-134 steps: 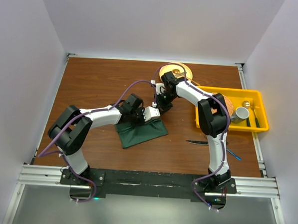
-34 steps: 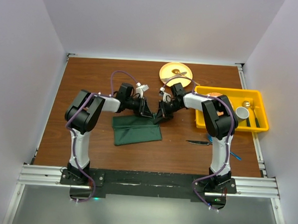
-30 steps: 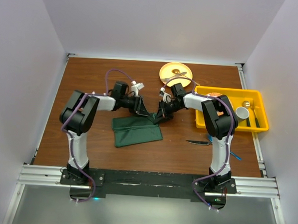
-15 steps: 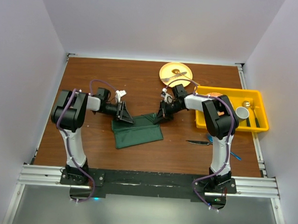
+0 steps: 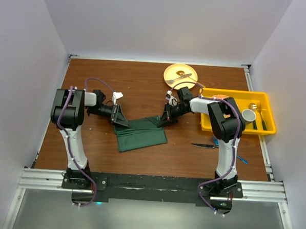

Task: Fold the napkin into a case and place the utensils inside
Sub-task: Smooth out the 2/3-rectangle-folded napkin at the center of the board, then pick up the 2/3-rectangle-folded napkin from the center of the board.

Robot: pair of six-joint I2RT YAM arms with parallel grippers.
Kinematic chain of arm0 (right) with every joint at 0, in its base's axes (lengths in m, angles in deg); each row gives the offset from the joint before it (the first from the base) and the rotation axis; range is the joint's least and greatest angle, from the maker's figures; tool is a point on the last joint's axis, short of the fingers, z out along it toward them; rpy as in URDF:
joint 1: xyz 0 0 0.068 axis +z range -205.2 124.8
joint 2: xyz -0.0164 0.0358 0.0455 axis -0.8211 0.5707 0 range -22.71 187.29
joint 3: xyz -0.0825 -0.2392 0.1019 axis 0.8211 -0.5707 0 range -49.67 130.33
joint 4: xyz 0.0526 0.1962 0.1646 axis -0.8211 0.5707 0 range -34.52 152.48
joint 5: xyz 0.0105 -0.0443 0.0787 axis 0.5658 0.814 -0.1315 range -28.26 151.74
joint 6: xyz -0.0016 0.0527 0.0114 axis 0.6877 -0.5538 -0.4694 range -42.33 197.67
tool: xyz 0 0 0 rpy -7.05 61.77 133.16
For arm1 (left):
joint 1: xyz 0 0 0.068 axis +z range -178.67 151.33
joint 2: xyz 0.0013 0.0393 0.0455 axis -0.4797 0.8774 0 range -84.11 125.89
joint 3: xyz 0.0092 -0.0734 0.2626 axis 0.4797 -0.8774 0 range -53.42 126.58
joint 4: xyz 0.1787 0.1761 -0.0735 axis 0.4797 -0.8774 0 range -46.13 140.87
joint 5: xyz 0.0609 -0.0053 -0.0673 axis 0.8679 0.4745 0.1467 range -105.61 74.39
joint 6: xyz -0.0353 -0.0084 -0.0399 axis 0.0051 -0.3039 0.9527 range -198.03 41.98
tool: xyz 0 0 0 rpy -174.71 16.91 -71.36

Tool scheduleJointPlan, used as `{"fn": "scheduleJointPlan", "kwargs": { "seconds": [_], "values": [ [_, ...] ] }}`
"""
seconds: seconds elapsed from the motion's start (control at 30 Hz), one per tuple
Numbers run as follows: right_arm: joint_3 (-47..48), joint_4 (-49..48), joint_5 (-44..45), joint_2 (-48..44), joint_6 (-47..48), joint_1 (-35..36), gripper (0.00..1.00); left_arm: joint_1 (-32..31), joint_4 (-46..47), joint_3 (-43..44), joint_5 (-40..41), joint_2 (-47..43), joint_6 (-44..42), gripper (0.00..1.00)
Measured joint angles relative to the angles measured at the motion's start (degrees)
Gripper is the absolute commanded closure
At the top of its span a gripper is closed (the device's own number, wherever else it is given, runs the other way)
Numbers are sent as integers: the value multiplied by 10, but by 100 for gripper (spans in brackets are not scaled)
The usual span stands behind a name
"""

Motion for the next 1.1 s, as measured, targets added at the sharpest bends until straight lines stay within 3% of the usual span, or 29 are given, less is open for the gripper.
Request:
{"fn": "scheduleJointPlan", "kwargs": {
  "seconds": [0.1, 0.2, 0.33, 0.4, 0.5, 0.6, 0.67, 0.83, 0.97, 1.03, 1.1],
  "values": [
    [-1, -1, 0, 0, -3, 0, 100, 31, -55, 2, 13, -3, -57, 60],
    [-4, -6, -1, -2, -7, 0, 100, 59, -80, 6, 48, -27, -92, 59],
    [-14, -14, 1, -9, -10, 0, 100, 35, -37, 4, 165, -142, -110, 55],
    [-20, -15, 4, -14, -12, 0, 100, -29, 11, -12, 238, -236, -119, 53],
    [-26, -17, 10, -19, -14, 0, 100, -186, 106, -72, 350, -376, -134, 53],
    [-28, -19, 13, -21, -17, 0, 100, -339, 180, -161, 447, -454, -150, 52],
    [-28, -19, 13, -22, -17, 0, 100, -407, 207, -214, 505, -464, -159, 52],
    [-29, -19, 14, -22, -18, 0, 100, -524, 240, -283, 632, -438, -166, 52],
    [-29, -19, 16, -23, -17, 0, 100, -567, 283, -289, 694, -404, -173, 55],
    [-29, -18, 17, -23, -17, 0, 100, -577, 300, -290, 714, -389, -176, 60],
    [-28, -17, 18, -23, -16, 0, 100, -582, 318, -290, 726, -379, -179, 73]
  ]
}}
